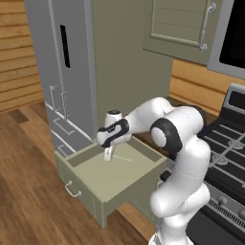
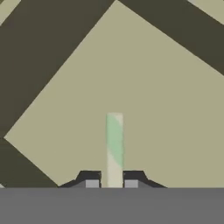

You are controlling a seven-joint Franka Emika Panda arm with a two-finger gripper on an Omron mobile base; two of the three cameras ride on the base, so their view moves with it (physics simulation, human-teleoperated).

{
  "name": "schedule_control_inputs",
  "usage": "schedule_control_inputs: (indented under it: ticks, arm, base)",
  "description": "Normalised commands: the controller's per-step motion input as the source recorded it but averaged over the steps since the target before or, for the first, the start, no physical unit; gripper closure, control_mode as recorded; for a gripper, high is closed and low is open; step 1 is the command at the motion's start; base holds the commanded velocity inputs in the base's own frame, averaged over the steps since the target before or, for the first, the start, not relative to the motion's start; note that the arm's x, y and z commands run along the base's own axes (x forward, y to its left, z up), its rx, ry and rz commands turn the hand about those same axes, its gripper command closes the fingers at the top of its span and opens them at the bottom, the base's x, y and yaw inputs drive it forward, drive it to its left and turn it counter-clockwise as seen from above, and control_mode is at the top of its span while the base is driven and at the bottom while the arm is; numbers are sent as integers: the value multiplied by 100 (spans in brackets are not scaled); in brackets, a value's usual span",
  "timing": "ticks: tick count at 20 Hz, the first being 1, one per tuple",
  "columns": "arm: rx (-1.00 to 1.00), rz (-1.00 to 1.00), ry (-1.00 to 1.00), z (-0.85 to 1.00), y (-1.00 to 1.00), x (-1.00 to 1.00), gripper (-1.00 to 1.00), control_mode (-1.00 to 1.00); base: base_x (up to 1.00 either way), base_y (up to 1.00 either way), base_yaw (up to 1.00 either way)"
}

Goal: Take a straw from the drawer in front and place it inside the glass cup on the dining counter.

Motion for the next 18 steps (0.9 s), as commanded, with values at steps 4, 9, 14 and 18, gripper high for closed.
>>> schedule_control_inputs:
  ticks: [4, 9, 14, 18]
  arm:
    - [11, -5, -8, 100, 6, -31, 100, -100]
    - [12, -9, -9, 100, 0, -19, 100, -100]
    - [8, -13, -13, 100, 0, -26, 100, -100]
    - [1, -18, -16, 100, 0, -35, 100, -100]
  base:
    - [0, 0, 0]
    - [0, 0, 0]
    - [0, 0, 0]
    - [0, 0, 0]
